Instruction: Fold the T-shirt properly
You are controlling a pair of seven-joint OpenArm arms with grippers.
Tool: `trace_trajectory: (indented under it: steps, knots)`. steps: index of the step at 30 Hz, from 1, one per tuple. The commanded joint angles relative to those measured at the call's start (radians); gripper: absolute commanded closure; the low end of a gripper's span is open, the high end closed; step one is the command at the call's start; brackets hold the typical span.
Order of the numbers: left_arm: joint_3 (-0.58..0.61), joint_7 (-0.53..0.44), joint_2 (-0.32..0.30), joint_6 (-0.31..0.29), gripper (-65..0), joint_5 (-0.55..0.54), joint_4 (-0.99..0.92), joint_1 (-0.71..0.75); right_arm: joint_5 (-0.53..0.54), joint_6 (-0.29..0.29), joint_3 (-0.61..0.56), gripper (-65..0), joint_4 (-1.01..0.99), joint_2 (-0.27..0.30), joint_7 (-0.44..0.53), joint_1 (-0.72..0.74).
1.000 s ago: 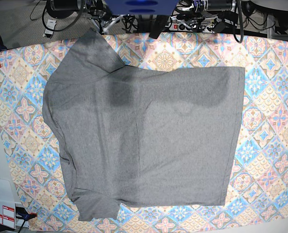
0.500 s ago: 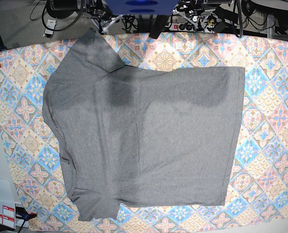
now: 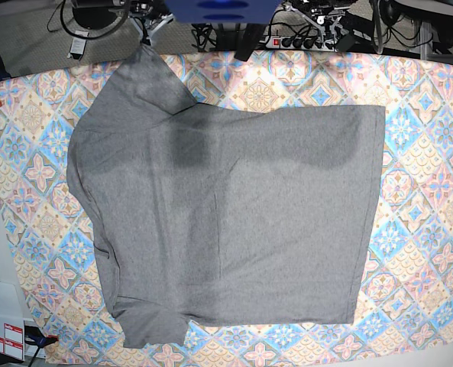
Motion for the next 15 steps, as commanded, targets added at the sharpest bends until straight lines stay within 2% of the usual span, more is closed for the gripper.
trace_trajectory:
  steps: [1, 6, 11, 15]
  knots:
    - [0.002, 0.002, -0.002, 0.007, 0.0, 0.006, 0.000, 0.014, 0.002, 0.005, 0.002, -1.5, -0.001, 0.004, 0.003, -0.013]
    - [0.002, 0.002, -0.016, 0.007, 0.0, 0.006, 0.000, 0.045, 0.003, 0.004, 0.005, -1.5, -0.001, 0.019, 0.003, -0.025]
    - [0.002, 0.002, -0.034, 0.007, 0.0, 0.006, 0.000, 0.063, 0.002, 0.004, 0.100, -1.5, -0.001, 0.057, 0.003, -0.027]
    - [0.002, 0.002, -0.039, 0.007, 0.0, 0.006, 0.000, 0.071, 0.002, 0.004, 0.117, -1.5, -0.001, 0.094, 0.006, -0.027]
